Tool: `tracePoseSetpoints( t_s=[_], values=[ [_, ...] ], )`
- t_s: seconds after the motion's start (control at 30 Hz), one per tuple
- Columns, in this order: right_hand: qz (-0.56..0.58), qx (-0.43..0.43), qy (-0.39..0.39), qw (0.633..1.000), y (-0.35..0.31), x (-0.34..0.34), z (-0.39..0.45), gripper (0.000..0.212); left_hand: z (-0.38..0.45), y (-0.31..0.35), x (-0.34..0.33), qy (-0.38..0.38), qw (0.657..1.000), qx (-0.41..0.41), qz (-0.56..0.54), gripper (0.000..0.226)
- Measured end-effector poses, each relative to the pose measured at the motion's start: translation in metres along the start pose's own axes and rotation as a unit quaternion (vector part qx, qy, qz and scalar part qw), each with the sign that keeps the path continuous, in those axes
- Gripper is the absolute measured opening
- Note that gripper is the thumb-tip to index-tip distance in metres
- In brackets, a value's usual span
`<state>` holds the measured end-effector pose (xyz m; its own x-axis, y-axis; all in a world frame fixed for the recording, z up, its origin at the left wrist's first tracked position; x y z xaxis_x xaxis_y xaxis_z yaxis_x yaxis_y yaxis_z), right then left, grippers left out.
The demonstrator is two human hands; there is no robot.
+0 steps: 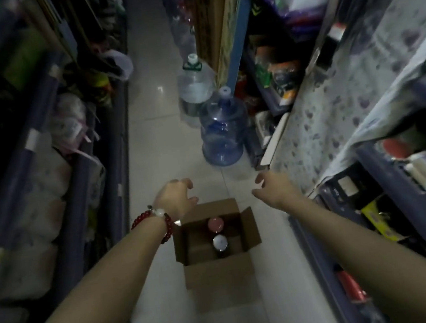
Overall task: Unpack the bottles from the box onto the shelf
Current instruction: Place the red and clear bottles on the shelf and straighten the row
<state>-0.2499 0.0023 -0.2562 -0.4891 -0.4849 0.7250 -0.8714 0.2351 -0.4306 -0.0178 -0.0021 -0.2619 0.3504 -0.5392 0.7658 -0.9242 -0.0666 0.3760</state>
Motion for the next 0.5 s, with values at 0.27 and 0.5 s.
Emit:
tracePoseSetpoints(
  t_s=[0.27, 0.5],
  values=[
    [0.015, -0.004, -0.004, 1.000, 0.084, -0.145, 0.108, 0.031, 0.116, -0.061, -0.132, -0.021, 0.999, -0.045, 0.007, 0.036],
    [0.026, -0.013, -0.013, 0.999, 0.150, -0.277, 0.206, 0.035, 0.218, -0.108, -0.250, -0.073, 0.991, -0.113, -0.024, 0.045]
  ],
)
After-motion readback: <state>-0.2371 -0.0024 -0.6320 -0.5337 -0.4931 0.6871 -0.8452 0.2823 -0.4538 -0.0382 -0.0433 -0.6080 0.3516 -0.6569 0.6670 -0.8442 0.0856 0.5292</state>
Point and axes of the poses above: each hand's wrist, its own z-axis towards the middle knuckle, its own x-axis out of the back of the hand, y = z × x, the point moved 6 cm from there along z, towards the middle knuckle, and after that the axes turned 13 degrees about -y, right-handed, at the moved point
